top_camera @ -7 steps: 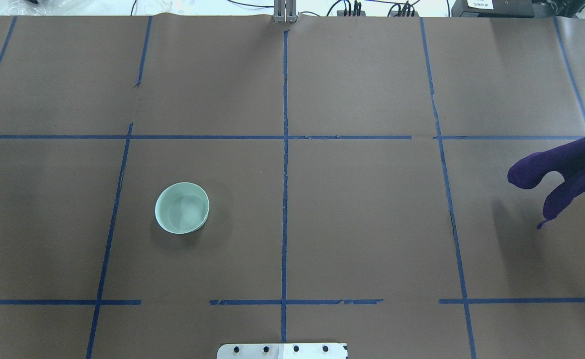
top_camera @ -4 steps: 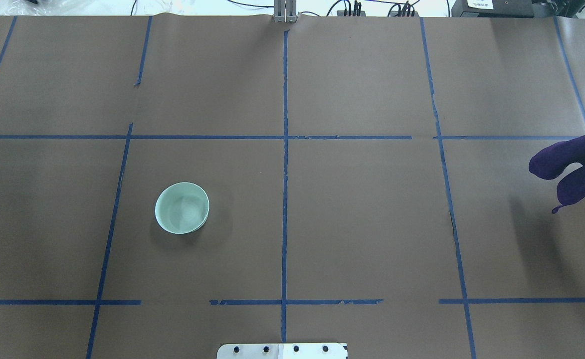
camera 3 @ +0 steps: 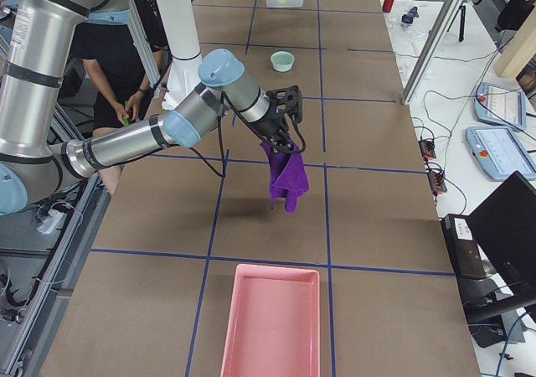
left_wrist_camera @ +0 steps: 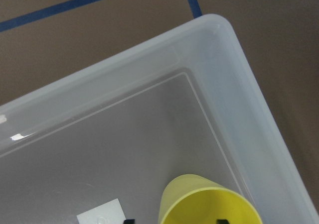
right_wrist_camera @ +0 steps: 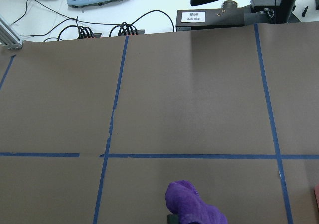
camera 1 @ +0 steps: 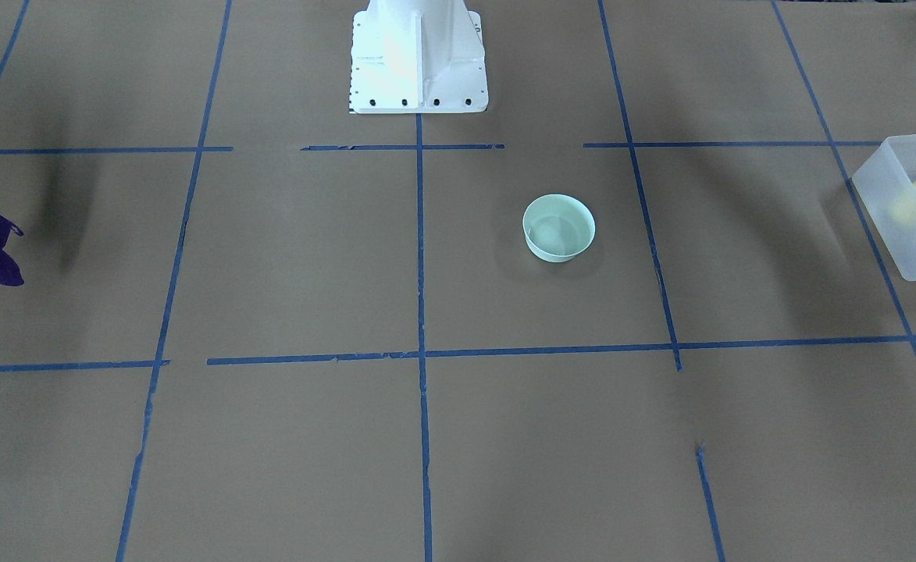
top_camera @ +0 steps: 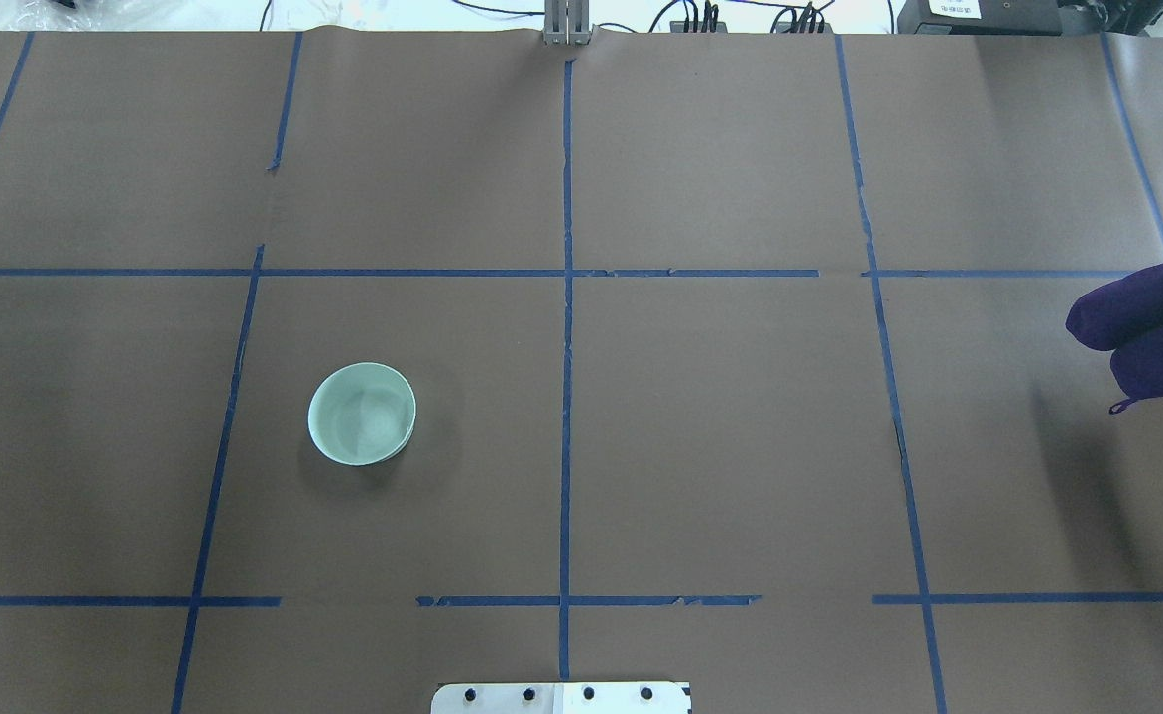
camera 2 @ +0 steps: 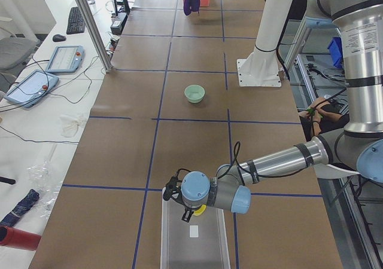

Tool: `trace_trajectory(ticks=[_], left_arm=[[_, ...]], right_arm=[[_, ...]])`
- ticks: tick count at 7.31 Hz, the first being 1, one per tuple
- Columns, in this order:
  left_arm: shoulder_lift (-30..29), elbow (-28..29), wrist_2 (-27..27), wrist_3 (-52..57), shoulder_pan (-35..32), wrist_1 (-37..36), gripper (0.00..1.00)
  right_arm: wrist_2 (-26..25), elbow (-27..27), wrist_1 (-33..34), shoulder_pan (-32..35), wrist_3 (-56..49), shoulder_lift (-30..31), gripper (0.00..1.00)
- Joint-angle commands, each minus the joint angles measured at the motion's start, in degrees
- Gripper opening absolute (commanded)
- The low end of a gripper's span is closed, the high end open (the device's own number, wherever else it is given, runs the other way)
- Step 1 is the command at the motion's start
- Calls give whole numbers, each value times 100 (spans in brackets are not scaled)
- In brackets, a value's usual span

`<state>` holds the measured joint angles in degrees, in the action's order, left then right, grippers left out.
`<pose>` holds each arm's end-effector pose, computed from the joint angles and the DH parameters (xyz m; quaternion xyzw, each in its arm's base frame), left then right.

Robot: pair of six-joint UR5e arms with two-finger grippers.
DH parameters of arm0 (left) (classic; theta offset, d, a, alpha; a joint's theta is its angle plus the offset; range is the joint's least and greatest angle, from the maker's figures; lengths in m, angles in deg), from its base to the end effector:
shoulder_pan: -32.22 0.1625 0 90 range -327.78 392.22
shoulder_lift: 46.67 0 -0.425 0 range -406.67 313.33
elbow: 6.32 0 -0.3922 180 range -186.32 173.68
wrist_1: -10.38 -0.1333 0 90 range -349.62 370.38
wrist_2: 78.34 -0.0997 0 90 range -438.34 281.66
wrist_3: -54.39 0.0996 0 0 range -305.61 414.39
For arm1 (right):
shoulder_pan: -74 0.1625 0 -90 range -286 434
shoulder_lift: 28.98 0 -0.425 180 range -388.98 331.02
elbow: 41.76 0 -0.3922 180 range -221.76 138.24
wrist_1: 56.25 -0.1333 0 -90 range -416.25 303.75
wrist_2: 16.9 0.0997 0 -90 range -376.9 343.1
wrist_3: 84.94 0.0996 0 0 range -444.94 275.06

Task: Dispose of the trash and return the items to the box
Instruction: 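Lower the yellow cup into the clear bin while the right gripper lifts the cloth, then drop the purple cloth into the pink bin with the right gripper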

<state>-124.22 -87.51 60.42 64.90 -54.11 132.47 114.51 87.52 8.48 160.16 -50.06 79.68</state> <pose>-0.0337 -0.3871 0.7655 0.1103 0.4051 0.1506 0.8950 0.0436 -0.3578 0.4074 0.2361 -0.4281 0.0977 0.8669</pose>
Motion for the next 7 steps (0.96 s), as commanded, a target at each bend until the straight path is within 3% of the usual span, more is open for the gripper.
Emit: trace_trajectory(ticks=[1,2,4,5,7], left_arm=[[4,-404,-433,4,-42,-9,100],[-14,-615,-785,-5,-138,-97,100],[-197,-1789,-1182,-75,-515,-1559,100],[-216,-2221,-1193,-650,-525,-1678,100],[-566,-2524,-1210,-2083,-464,-1653,100]], right_arm=[[8,26,466,172,-461,25,0],[8,18,1062,478,-1430,-36,0],[-254,-95,2407,1172,-3486,-343,0],[-656,-218,2882,1419,-4262,-588,0],[-818,-1128,3124,2286,-5819,-1105,0]])
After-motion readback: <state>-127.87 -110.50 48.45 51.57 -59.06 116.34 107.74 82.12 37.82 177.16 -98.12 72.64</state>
